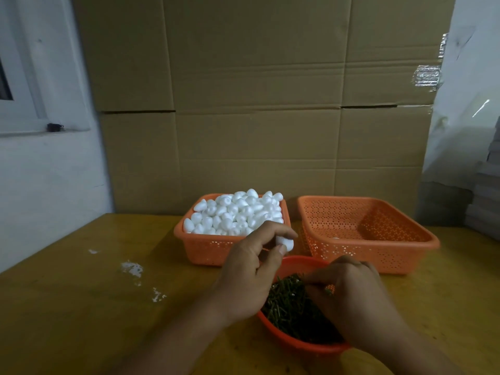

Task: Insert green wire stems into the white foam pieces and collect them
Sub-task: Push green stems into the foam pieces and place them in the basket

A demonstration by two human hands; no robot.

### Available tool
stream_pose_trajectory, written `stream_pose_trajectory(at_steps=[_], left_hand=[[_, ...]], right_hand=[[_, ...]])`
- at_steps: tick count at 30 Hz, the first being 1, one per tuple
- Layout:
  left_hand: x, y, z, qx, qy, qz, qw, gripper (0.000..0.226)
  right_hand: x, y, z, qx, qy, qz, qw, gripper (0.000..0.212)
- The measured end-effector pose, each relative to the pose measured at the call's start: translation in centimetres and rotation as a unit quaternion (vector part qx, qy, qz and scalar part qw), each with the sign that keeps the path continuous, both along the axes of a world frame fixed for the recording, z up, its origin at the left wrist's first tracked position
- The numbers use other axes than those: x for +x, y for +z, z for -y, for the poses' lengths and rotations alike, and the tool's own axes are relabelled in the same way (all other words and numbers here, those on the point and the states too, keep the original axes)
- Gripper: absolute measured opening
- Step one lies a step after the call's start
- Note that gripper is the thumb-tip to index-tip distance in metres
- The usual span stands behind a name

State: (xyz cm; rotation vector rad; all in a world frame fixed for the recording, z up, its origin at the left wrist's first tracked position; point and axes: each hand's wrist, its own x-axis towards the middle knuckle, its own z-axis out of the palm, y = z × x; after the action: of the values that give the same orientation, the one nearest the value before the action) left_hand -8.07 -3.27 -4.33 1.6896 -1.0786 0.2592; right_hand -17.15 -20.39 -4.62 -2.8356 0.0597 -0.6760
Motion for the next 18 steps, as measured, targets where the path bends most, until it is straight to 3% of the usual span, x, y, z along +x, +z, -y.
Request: stream_pose_trajectory(at_steps=[6, 11, 18], left_hand=[[-0.2, -1.0, -0.2, -0.017, -0.069, -0.145, 0.987, 0.031], [-0.3, -1.6, -0.7, -0.011, -0.083, -0.168, 0.982, 0.034], [-0.6, -1.1, -0.7, -0.024, -0.068, -0.151, 0.986, 0.02]], right_hand=[[-0.3, 0.5, -0.1, 0.0, 0.026, -0.021, 0.999, 0.021], [-0.1, 0.5, 0.1, -0.02, 0.027, -0.073, 0.997, 0.018], [0.9, 0.3, -0.6, -0.064, 0.01, -0.187, 0.98, 0.042]])
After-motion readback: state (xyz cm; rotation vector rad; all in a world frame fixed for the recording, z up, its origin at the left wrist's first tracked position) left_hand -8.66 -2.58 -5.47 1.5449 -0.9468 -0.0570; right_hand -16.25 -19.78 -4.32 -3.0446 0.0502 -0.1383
